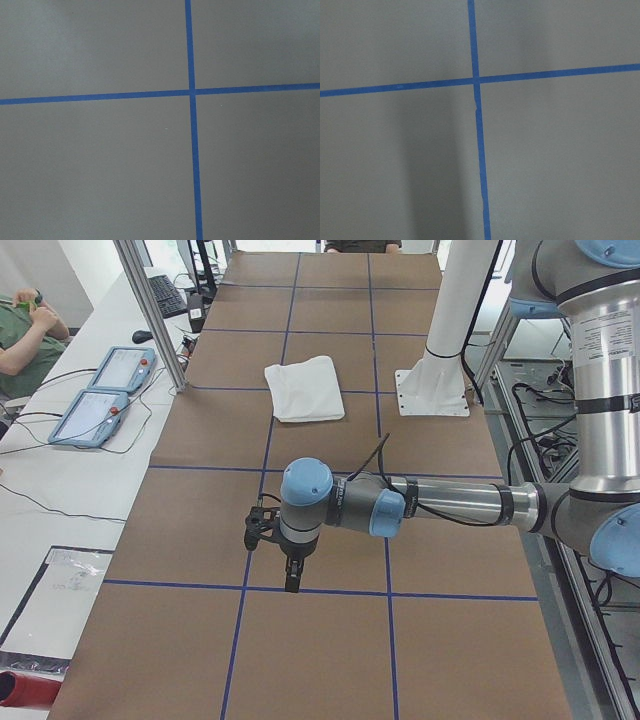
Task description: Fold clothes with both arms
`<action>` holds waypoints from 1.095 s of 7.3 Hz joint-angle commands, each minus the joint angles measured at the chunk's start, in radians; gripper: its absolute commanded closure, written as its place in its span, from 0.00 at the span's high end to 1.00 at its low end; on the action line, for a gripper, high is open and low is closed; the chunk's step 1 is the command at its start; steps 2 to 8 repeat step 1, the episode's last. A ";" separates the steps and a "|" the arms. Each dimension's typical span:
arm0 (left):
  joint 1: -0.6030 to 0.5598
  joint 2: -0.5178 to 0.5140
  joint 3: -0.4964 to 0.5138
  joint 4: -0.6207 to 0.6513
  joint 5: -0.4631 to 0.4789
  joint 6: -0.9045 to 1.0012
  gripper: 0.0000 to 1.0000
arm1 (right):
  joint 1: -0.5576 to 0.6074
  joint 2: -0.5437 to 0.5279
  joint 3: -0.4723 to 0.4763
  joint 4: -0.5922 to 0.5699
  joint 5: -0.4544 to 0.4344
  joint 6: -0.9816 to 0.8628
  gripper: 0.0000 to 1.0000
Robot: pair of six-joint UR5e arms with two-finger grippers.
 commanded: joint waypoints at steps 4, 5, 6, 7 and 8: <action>0.000 0.000 0.002 0.000 0.000 0.001 1.00 | -0.001 0.000 -0.001 0.001 0.000 -0.001 1.00; 0.000 0.000 0.002 0.000 0.000 0.001 1.00 | -0.001 0.000 -0.001 0.001 0.000 -0.001 1.00; 0.000 0.000 0.002 0.000 0.000 0.001 1.00 | -0.001 0.000 -0.001 0.001 0.000 -0.001 1.00; 0.000 0.000 0.002 0.000 0.000 0.001 1.00 | -0.001 0.000 -0.001 0.001 0.000 -0.001 1.00; 0.000 0.000 0.002 0.000 0.000 0.001 1.00 | -0.001 0.000 -0.001 0.001 0.000 -0.001 1.00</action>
